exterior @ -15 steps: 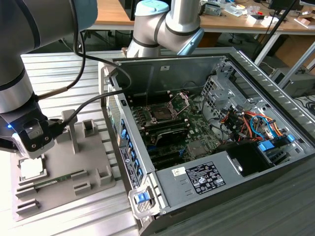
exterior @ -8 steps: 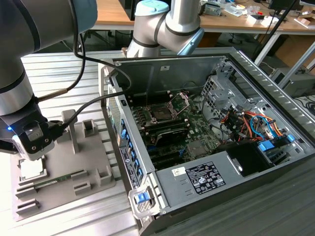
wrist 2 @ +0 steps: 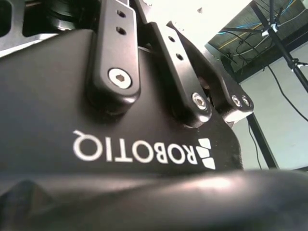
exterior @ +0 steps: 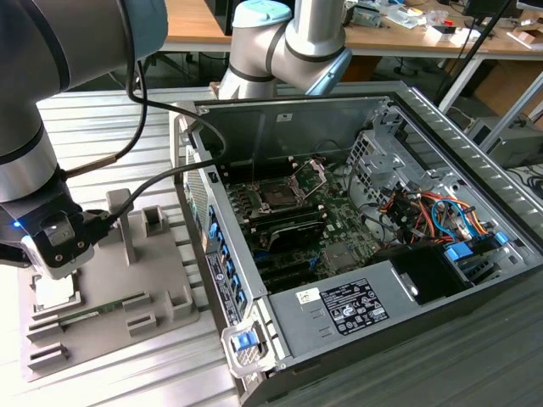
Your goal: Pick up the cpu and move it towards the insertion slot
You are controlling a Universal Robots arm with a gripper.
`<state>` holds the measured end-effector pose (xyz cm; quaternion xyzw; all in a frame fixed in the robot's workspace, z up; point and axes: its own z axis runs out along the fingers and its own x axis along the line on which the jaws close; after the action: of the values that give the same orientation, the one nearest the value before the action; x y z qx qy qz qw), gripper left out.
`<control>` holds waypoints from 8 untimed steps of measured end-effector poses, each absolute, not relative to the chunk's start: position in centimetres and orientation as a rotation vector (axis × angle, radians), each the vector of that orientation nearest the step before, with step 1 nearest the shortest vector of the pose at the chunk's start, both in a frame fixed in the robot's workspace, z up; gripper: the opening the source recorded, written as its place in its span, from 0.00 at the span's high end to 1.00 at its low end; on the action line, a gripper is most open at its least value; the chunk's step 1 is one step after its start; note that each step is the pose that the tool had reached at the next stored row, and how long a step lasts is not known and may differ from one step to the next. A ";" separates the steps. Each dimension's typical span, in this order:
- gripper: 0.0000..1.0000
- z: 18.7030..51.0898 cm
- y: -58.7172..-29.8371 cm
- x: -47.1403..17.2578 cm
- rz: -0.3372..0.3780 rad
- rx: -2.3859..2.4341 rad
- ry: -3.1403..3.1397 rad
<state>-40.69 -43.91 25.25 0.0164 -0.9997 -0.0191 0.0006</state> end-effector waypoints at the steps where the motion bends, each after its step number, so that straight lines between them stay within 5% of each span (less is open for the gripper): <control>1: 0.89 25.2 -43.9 -40.7 -0.060 0.052 -3.139; 8: 0.89 25.0 -44.1 -40.8 -0.060 0.053 -3.139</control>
<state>-40.81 -44.08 24.97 0.0167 -0.9997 -0.0191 0.0006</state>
